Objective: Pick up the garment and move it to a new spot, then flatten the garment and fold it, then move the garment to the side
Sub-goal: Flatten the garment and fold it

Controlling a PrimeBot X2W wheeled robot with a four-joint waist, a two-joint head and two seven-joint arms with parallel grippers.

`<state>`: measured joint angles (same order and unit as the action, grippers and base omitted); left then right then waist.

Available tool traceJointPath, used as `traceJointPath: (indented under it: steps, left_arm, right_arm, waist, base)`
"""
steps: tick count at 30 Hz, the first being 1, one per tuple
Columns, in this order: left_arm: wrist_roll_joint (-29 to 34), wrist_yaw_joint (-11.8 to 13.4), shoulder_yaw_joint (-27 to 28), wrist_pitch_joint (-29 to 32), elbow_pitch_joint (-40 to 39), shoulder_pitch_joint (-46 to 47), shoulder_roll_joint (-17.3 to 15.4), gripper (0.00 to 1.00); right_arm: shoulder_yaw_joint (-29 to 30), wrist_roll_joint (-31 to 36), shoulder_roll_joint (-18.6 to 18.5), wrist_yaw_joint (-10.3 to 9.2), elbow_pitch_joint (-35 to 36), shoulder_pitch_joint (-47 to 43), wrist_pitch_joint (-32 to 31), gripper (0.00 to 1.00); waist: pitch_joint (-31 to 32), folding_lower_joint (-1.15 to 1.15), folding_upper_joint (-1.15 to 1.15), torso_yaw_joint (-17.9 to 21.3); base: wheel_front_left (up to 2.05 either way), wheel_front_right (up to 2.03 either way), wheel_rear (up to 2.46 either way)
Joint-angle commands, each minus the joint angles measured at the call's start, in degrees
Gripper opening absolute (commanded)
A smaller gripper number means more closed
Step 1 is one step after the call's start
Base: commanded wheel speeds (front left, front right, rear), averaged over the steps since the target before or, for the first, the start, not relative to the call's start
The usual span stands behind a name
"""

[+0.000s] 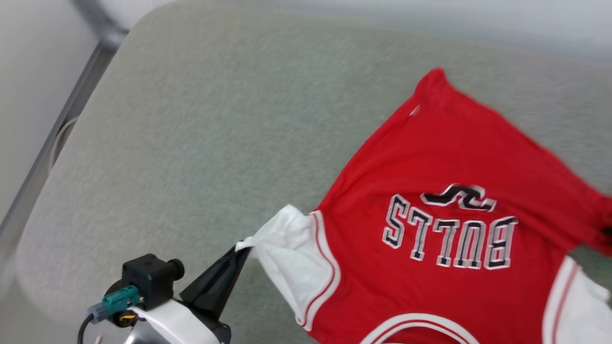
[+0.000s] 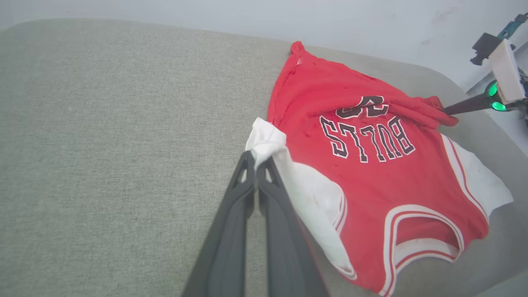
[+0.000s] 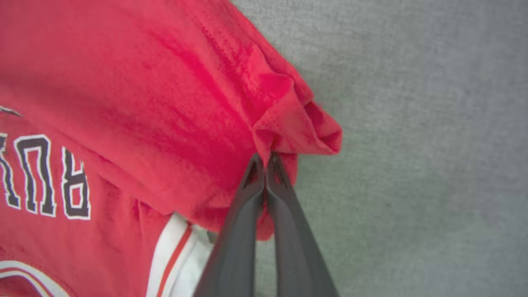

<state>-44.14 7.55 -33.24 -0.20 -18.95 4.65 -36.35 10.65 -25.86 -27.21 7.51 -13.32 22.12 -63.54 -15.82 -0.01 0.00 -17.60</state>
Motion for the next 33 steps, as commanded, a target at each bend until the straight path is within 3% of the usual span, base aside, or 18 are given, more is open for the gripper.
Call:
traceJointPath:
  steps: [1,12,15,20,21,22,33]
  left_arm:
    - [-0.2,0.4,0.4,-0.4,0.1,-0.8,-0.4,0.0]
    - [-1.1,2.6,2.6,-2.9,1.2,-3.1,-0.1,0.0]
    - [-1.1,2.6,2.8,-4.1,1.9,-2.6,0.7,0.0]
    - [-0.9,2.5,2.5,-4.5,2.5,-2.1,1.1,0.0]
    - [-0.9,2.4,2.5,-4.5,2.5,-2.0,1.1,0.0]
    - [-0.9,2.4,2.4,-4.4,2.6,-2.0,1.1,0.0]
    - [-0.2,2.0,1.3,-3.8,1.2,-0.8,1.3,0.0]
  right_arm:
    - [0.0,-0.6,0.5,-0.04,1.1,-2.5,0.1,0.0]
    - [3.2,-3.8,4.3,-0.04,11.9,-17.5,0.6,0.0]
    - [5.1,-3.3,7.0,-0.04,14.2,-23.7,0.6,0.0]
    - [5.1,-2.7,8.7,-0.04,14.2,-26.6,2.1,0.0]
    - [4.8,-2.9,8.7,-0.04,14.4,-26.5,2.7,0.07]
    - [4.6,-3.1,8.7,-0.04,14.5,-26.2,3.1,1.0]
    - [1.1,-8.7,4.5,-0.04,20.2,-16.8,3.6,1.0]
  waist:
    - [4.3,0.01,0.0,4.5]
    - [8.3,0.01,0.0,9.5]
    - [8.6,0.01,0.0,10.0]
    - [8.8,0.01,0.0,10.1]
    - [8.8,0.01,0.0,10.1]
    - [8.8,0.01,0.0,10.1]
    - [6.8,0.01,0.0,8.2]
  base:
    - [0.0,0.0,0.0]
    - [0.0,0.0,0.0]
    - [0.0,0.0,0.0]
    - [0.0,0.0,0.0]
    - [0.0,0.0,0.0]
    - [0.0,0.0,0.0]
    - [0.0,0.0,0.0]
